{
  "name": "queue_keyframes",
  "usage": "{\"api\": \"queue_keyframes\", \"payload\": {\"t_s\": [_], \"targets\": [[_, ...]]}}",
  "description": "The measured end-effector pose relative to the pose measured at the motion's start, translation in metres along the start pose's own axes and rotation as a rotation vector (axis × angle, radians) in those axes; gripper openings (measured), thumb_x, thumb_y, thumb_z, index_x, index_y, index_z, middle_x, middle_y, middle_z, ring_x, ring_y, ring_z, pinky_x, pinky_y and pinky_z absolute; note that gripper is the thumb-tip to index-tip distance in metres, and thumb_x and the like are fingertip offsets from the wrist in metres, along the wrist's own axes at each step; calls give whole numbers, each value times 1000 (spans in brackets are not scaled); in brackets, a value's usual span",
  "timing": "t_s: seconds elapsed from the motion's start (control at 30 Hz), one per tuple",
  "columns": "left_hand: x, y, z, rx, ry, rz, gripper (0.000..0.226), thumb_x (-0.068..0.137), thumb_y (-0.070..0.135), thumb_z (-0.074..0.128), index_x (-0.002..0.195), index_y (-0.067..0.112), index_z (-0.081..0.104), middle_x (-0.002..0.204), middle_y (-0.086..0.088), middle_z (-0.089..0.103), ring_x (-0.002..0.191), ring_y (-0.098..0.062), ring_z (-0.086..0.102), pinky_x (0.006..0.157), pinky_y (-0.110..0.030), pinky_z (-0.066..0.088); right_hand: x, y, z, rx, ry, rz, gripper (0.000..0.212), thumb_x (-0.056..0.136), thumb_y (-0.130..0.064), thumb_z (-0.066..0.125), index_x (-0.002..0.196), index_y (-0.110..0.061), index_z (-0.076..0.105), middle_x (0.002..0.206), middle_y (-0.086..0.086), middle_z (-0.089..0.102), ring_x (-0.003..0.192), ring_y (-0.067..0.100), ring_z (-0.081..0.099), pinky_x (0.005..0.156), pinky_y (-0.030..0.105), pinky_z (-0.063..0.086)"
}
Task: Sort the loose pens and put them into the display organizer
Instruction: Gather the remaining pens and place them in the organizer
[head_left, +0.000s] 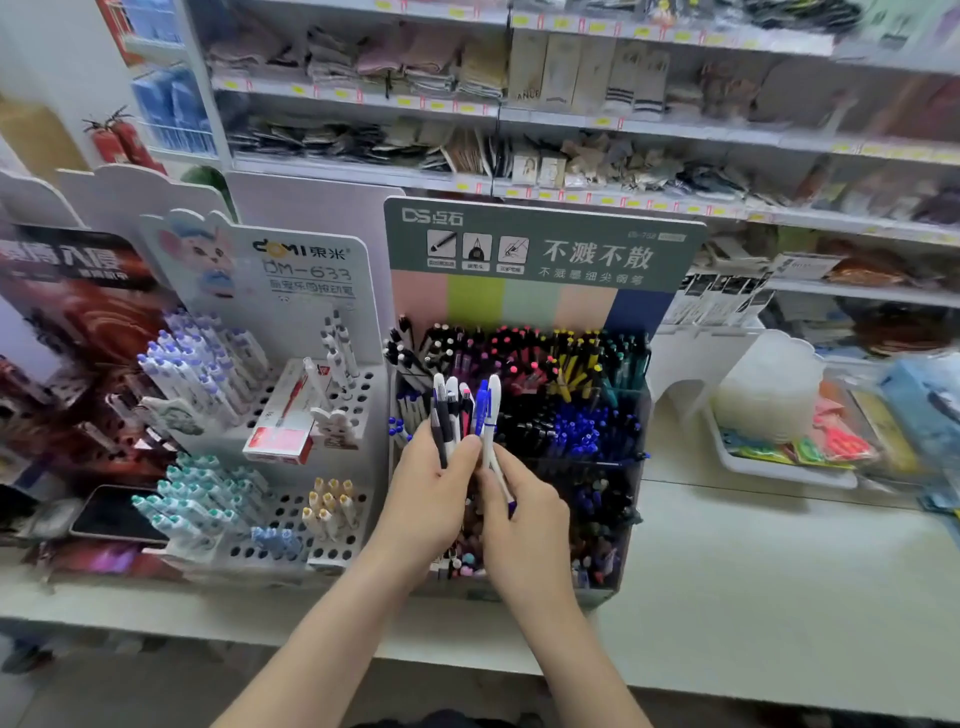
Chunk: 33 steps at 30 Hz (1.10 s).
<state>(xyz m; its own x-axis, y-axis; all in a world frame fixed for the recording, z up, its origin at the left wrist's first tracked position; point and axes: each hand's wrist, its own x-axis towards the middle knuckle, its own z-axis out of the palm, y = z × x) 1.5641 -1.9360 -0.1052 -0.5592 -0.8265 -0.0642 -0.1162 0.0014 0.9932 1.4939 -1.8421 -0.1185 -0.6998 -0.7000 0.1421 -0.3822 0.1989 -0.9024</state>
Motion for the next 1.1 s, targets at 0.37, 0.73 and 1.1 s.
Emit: {"api": "queue_keyframes", "payload": {"t_s": [0.37, 0.73, 1.1], "targets": [[26, -5, -36, 128, 151, -134, 23, 111, 28, 48, 106, 10, 61, 85, -1, 77, 63, -18, 71, 65, -49, 63, 34, -6, -43, -689, -9, 38, 20, 106, -9, 50, 109, -23, 65, 80, 0, 62, 71, 22, 57, 59, 39, 45], [30, -4, -38, 79, 54, -156, 20, 109, 26, 51, 112, 11, 63, 79, -1, 79, 69, -24, 77, 69, -46, 64, 100, -77, -25, -1114, -525, -190, 28, 93, 14, 57, 90, -11, 45, 105, 14, 55, 65, 26, 46, 62, 42, 47], [30, -7, -51, 32, 179, -143, 10, 109, 22, 54, 108, 14, 60, 88, -6, 77, 69, -23, 74, 62, -34, 61, 125, -10, -1, -743, -382, -369, 25, 105, -18, 63, 129, -18, 69, 115, 4, 68, 105, 28, 64, 90, 46, 56]]}}
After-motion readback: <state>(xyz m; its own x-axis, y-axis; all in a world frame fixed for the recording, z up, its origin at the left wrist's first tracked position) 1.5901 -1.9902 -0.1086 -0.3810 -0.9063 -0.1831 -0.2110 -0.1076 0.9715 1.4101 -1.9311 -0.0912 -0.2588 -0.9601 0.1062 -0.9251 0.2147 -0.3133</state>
